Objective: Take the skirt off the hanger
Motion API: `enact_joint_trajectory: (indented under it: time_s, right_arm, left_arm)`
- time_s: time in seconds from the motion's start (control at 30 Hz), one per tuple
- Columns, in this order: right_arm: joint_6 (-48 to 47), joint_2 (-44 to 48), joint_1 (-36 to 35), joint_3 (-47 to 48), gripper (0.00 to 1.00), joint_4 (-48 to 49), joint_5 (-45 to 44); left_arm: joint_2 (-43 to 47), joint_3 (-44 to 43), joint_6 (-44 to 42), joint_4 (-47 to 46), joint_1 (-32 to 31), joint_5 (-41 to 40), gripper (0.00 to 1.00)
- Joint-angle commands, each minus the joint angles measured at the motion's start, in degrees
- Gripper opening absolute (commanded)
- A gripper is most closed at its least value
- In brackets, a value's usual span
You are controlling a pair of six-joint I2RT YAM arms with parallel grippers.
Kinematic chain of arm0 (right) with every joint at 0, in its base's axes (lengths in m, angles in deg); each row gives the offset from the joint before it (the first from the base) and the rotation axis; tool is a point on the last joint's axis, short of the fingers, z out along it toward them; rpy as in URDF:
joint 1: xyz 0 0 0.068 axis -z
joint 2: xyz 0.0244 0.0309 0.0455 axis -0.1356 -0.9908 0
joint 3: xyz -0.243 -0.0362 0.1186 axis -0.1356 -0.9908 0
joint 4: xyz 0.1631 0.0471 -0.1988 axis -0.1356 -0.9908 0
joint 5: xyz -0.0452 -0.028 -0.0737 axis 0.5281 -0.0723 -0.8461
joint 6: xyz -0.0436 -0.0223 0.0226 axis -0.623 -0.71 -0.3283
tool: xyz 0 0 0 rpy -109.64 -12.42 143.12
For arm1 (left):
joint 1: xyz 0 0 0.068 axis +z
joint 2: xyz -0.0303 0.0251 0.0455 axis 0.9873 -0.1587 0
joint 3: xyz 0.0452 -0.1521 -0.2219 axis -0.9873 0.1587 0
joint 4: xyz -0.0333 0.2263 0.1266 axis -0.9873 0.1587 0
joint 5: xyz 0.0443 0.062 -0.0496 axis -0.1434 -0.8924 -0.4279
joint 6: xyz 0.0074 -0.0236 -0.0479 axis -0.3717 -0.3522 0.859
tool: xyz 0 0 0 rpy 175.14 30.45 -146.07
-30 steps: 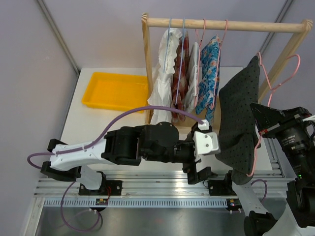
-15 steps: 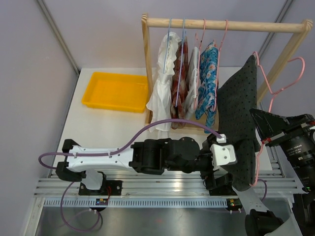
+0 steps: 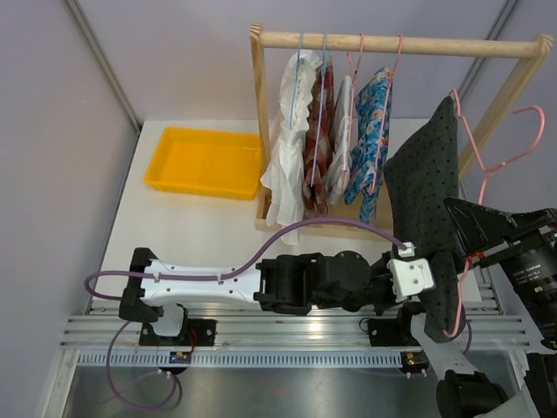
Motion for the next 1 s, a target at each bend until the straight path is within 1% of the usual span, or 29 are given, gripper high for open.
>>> enact_joint_trajectory:
  time_s: [0.0,0.07,0.1,0.13,0.2,0.23,0.33,0.37,0.4,0.47,0.5,0.57,0.6,0.67,0.7,0.83,0.93,0.97]
  right_arm:
    - [-1.1,-0.5,-1.0,0.3,0.0,4.3,-1.5]
    - [-1.7,-0.7,-1.1,0.3,0.0,4.4,-3.4]
    - [-1.9,-1.0,-1.3,0.4,0.0,4.5,-4.0]
    - [-2.0,-1.3,-1.4,0.4,0.0,4.6,-5.5]
    - [-2.0,-2.1,-1.7,-0.1,0.0,5.7,-6.8]
    - [-1.9,-2.1,-1.9,-0.4,0.0,6.3,-8.2]
    - [-1.5,-2.9,-2.1,-2.3,0.0,9.0,-10.3]
    - [-1.4,-3.6,-2.2,-2.6,0.0,9.4,-11.0]
    - [-1.4,-4.0,-2.3,-3.1,0.0,10.4,-11.5]
    - [-1.3,-4.8,-2.2,-4.4,0.0,11.8,-12.1]
    - [-1.3,-5.1,-2.2,-5.9,0.0,13.7,-12.3]
    - [-1.2,-5.8,-2.2,-7.5,0.0,15.4,-12.5]
    - [-1.1,-6.0,-2.2,-9.1,0.0,17.0,-12.7]
    - [-1.2,-7.0,-2.2,-10.8,0.0,18.7,-13.3]
    - [-1.4,-7.2,-2.2,-11.7,0.0,20.1,-13.6]
    - [-3.4,-10.3,-2.2,-11.9,0.0,22.9,-16.6]
    - [-3.8,-13.6,-2.2,-11.1,0.0,24.8,-16.7]
    - [-3.9,-15.1,-2.2,-11.1,0.0,25.4,-16.6]
  left_arm:
    - [2.7,2.8,1.2,-4.3,-0.6,-2.8,0.0]
    - [4.9,7.9,2.2,-4.9,-1.6,-2.3,0.0]
    - [6.0,10.3,5.5,-5.6,-2.2,-2.5,0.0]
    - [8.2,16.0,6.6,-6.2,-2.8,-2.7,0.0]
    - [10.0,21.7,10.6,-7.7,-5.6,-4.5,0.0]
    - [12.0,26.9,12.1,-7.8,-6.7,-6.3,0.0]
    - [14.2,33.9,18.9,-6.4,-11.6,-9.9,0.0]
    - [15.3,37.8,20.9,-4.5,-14.2,-12.2,0.0]
    - [15.8,39.1,24.8,-3.2,-15.5,-13.3,0.0]
    - [16.6,41.8,28.9,1.0,-18.6,-16.1,0.0]
    - [17.2,44.1,32.9,2.2,-19.4,-16.9,0.0]
    - [18.1,46.0,36.8,5.9,-21.1,-19.9,0.0]
    - [19.3,47.9,40.9,7.4,-21.2,-20.8,0.0]
    - [20.6,49.9,44.1,11.3,-21.2,-23.0,0.0]
    - [21.6,50.6,47.0,13.0,-21.2,-24.1,0.0]
    - [28.1,52.2,50.0,19.2,-21.2,-28.6,0.0]
    - [33.2,50.8,52.2,26.6,-21.2,-34.1,0.0]
    - [34.5,50.0,53.2,32.0,-21.0,-35.3,0.0]
